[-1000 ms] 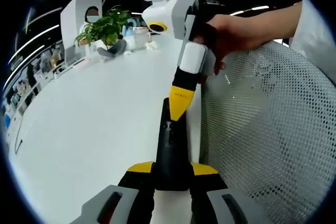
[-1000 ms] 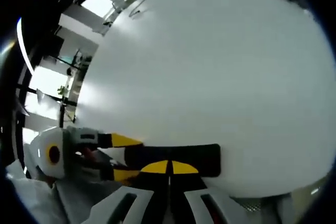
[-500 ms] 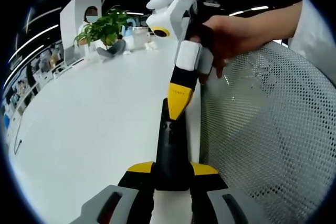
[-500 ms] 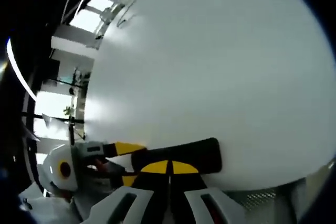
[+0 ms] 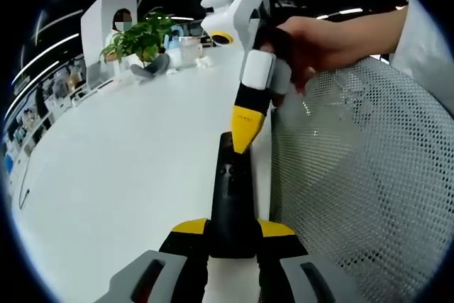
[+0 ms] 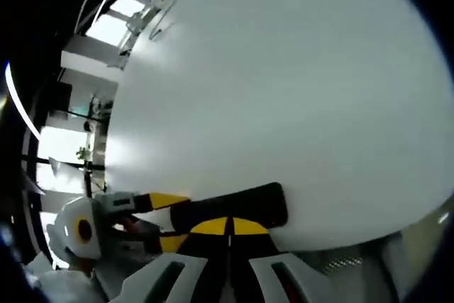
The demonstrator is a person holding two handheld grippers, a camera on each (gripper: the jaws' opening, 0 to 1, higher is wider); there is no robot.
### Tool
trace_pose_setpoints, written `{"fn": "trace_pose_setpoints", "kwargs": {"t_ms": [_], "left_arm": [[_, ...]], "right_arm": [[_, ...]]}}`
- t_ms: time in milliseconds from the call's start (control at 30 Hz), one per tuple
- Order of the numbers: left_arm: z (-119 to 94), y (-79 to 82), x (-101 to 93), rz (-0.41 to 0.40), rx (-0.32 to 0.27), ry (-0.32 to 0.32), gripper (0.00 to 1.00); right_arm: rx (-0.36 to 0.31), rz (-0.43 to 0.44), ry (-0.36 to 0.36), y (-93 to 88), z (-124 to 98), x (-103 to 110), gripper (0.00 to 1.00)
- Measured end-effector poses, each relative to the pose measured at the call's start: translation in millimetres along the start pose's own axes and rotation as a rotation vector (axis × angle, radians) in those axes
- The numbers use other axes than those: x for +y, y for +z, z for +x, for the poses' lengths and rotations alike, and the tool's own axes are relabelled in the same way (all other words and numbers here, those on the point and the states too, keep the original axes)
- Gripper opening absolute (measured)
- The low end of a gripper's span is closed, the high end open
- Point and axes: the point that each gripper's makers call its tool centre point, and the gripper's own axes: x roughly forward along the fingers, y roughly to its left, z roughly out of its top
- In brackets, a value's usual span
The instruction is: Press the specified remote control buttons in sequence, fully releasing each button before pressing the next.
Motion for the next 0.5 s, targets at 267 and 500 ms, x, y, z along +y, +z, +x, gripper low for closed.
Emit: {"fn": "trace_pose_setpoints", "kwargs": {"t_ms": [267, 500], "left_arm": [[0, 0.2, 0.1, -0.003, -0.003, 0.002, 0.25], [0, 0.5, 0.3, -0.003, -0.003, 0.002, 0.25]], "right_arm": [[0.095, -0.082, -0.032, -13.7, 5, 5, 0.0], [0.061, -0.141, -0.057, -8.0, 3, 7, 0.0]]}}
